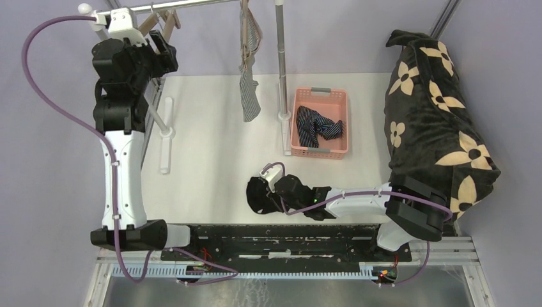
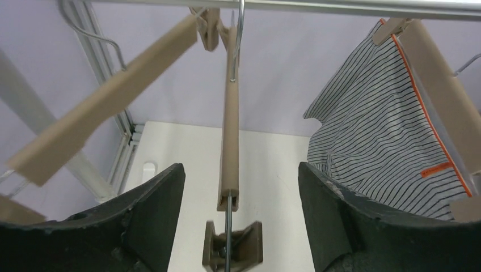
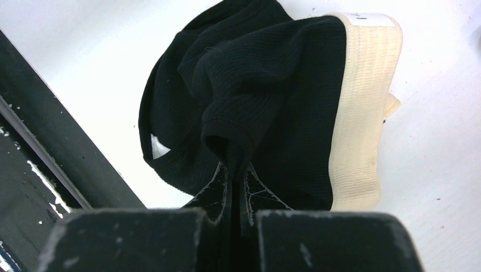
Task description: Remove the underwear clipped to the hanger
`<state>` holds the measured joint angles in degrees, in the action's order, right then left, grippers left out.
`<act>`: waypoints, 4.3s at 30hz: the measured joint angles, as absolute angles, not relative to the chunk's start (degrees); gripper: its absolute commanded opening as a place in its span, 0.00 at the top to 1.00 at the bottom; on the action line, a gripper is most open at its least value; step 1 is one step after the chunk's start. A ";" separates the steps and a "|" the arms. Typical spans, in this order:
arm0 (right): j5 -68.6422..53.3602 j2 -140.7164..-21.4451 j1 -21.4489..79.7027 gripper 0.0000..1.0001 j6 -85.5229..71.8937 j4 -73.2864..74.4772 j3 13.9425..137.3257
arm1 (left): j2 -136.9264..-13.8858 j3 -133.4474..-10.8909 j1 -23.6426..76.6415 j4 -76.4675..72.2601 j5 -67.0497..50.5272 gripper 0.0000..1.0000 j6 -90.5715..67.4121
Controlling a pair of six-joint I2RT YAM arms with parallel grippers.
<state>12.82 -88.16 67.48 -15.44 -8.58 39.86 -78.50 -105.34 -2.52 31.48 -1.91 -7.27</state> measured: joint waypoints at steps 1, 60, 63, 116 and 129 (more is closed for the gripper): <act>12.84 -88.16 67.55 0.99 -15.31 -8.45 40.05 | -77.23 -105.34 -2.52 31.59 -1.63 0.13 -7.20; 18.20 -98.72 24.80 0.49 -0.49 3.18 73.19 | -72.79 -111.72 18.94 34.63 -16.49 0.01 -6.87; 17.76 -98.61 24.73 0.40 -1.87 3.68 71.79 | -77.43 -113.91 22.13 34.83 -10.90 0.01 -5.43; 7.60 -61.54 26.65 0.56 -6.13 10.39 53.67 | -102.96 -127.98 22.11 30.04 5.72 0.42 -1.43; 7.75 -60.42 27.11 0.56 -5.76 10.41 52.66 | -103.15 -127.98 21.87 29.78 5.41 0.97 -0.80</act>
